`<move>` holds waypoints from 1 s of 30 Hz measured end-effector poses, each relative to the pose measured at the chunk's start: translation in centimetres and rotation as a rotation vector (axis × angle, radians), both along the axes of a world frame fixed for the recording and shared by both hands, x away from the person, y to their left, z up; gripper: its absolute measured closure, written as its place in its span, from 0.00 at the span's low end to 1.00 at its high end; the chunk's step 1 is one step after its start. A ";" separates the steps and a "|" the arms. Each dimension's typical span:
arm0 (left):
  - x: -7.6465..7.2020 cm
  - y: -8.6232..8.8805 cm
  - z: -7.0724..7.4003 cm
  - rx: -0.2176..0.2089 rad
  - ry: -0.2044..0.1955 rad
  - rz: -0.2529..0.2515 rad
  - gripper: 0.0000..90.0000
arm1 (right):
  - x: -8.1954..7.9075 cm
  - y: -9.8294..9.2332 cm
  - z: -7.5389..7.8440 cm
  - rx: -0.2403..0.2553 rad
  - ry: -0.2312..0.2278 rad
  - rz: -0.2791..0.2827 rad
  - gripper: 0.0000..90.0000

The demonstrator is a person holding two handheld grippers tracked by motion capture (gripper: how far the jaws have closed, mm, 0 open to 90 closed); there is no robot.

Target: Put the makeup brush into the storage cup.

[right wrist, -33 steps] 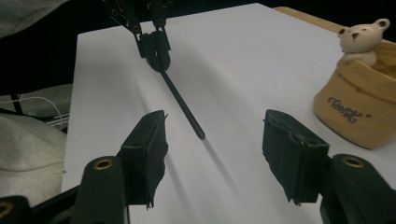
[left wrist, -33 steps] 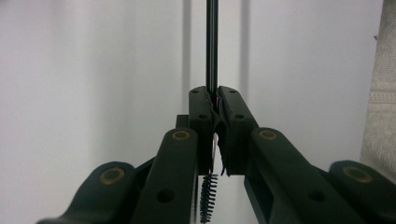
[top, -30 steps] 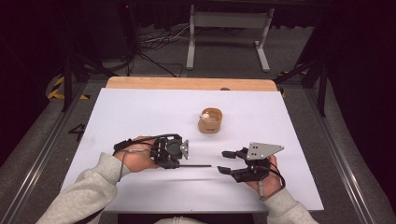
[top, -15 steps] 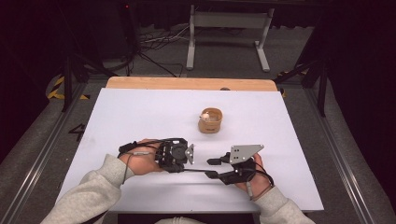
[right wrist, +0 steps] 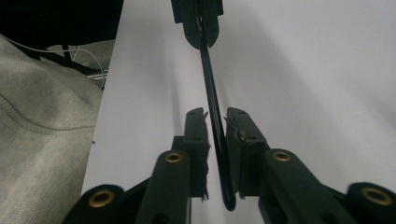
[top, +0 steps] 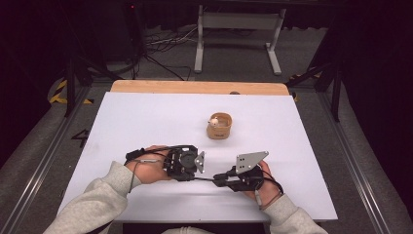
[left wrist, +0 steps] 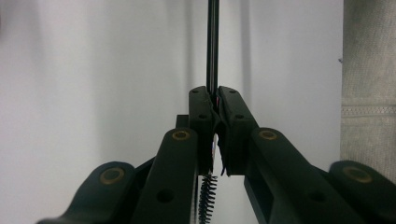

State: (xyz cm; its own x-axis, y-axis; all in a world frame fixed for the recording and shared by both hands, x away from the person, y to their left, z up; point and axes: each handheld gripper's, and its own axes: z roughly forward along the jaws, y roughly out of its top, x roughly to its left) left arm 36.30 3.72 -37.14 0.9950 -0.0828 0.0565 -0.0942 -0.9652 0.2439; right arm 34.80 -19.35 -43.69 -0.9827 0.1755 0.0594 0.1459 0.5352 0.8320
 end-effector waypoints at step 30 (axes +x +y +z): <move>1.3 3.6 0.7 -0.003 0.026 0.046 0.68 | 0.5 -1.4 0.5 0.023 0.053 0.015 0.95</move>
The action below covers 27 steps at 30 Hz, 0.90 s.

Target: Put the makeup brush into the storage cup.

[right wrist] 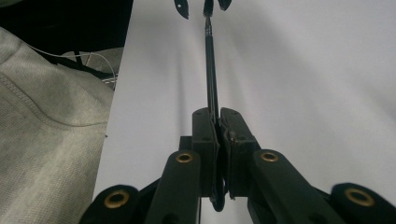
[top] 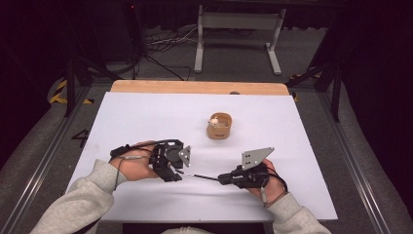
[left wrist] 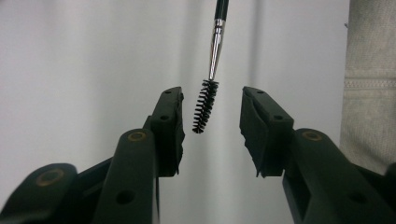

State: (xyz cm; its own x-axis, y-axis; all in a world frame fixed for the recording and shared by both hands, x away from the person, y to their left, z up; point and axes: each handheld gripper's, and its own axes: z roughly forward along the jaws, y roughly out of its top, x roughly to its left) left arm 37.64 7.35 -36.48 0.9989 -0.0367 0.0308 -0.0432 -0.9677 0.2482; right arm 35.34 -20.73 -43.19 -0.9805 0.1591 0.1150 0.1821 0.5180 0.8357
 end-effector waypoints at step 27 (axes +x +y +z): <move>-0.6 0.6 0.6 -0.018 -0.015 -0.049 0.99 | -0.1 -0.2 -0.1 0.000 0.022 0.003 0.87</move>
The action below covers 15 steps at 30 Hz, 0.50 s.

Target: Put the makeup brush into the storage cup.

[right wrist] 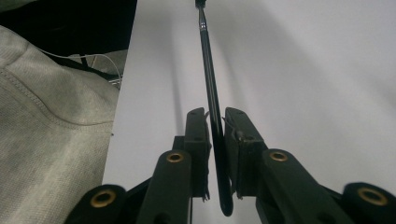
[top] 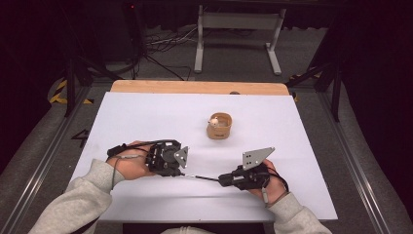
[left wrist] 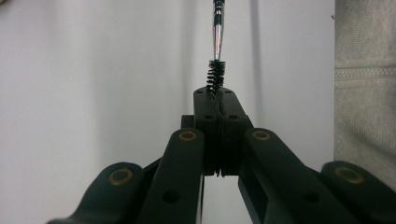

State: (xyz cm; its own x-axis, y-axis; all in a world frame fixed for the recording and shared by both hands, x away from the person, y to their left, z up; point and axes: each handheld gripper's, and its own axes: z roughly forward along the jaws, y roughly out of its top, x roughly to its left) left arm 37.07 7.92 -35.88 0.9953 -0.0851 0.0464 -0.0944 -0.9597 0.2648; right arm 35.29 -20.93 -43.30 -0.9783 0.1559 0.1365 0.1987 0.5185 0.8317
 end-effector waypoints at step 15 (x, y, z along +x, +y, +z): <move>0.2 -0.7 -0.1 0.036 0.001 0.002 0.99 | 0.6 2.5 4.7 -0.198 -0.027 -0.030 0.58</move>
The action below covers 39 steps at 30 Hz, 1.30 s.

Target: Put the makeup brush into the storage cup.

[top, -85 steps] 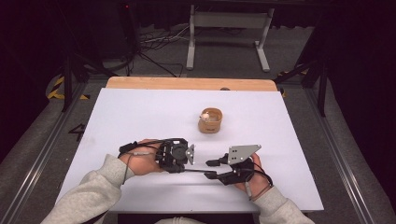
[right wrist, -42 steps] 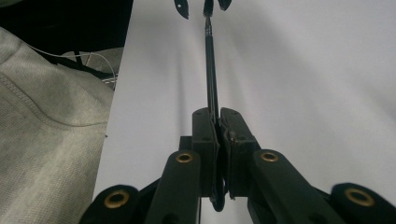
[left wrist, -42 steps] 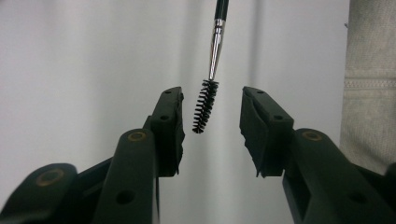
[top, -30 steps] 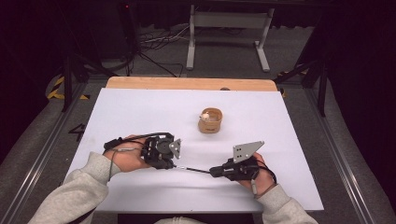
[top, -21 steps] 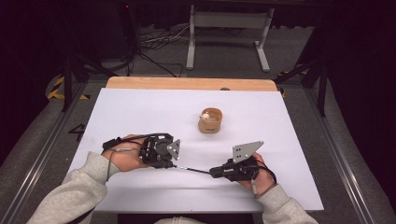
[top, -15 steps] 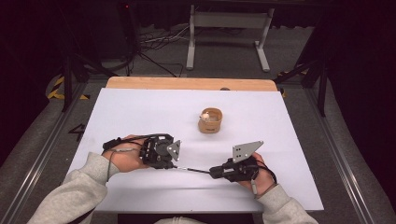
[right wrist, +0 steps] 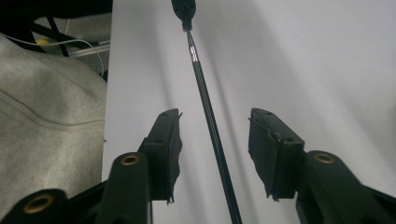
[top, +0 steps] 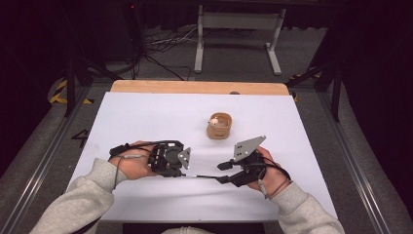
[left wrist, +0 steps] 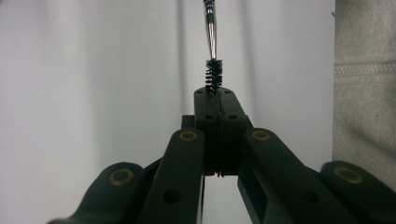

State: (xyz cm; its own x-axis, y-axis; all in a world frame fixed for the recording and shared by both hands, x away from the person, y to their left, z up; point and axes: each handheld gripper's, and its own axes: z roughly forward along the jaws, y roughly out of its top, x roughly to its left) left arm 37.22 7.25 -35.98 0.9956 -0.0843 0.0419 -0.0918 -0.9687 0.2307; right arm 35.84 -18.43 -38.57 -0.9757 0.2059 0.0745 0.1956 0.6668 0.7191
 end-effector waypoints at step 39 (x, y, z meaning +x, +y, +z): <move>-0.1 -0.6 -0.1 -0.002 0.003 0.015 0.99 | 1.3 8.8 0.7 -0.574 -0.008 0.142 0.90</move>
State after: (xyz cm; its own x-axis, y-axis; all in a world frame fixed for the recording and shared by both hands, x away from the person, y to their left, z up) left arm 37.13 6.60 -36.08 0.9969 -0.0691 0.0388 -0.0763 -0.9695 0.2327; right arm 37.14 -9.61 -37.86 -0.9968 0.0783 -0.0181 0.0719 0.9690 0.2364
